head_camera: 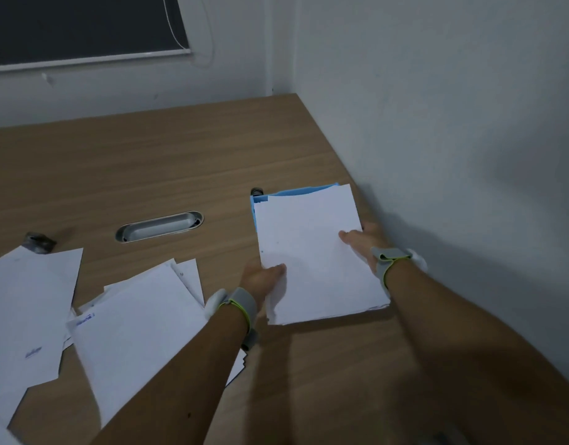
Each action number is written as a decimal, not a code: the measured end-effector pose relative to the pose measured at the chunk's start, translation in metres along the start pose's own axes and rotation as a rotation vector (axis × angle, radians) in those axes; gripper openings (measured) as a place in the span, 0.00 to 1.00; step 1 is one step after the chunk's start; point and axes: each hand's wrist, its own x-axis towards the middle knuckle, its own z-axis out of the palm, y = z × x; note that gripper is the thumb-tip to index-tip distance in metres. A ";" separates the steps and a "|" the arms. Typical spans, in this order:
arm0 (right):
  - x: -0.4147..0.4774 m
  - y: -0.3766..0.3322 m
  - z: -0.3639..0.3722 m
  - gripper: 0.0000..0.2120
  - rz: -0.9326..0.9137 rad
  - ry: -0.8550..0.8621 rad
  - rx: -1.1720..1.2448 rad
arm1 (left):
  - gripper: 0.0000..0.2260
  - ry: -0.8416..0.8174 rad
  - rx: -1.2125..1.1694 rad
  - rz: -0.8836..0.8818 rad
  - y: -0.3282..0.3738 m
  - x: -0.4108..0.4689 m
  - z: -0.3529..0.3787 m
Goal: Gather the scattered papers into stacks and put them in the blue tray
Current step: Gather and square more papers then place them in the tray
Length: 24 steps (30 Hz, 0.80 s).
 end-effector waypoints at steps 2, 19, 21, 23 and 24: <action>0.018 -0.005 -0.004 0.12 0.006 0.010 -0.062 | 0.15 0.039 0.014 -0.006 0.005 0.010 0.014; 0.066 0.008 0.033 0.11 -0.063 -0.003 -0.358 | 0.30 0.127 0.505 0.219 0.003 0.023 0.066; 0.060 0.008 0.037 0.15 -0.065 -0.010 -0.483 | 0.29 0.089 0.483 0.193 -0.002 0.020 0.062; 0.054 0.005 0.038 0.15 -0.096 0.022 -0.587 | 0.28 0.097 0.434 0.194 0.000 0.019 0.058; 0.050 0.002 0.040 0.15 -0.129 0.050 -0.626 | 0.27 0.108 0.405 0.204 0.002 0.017 0.052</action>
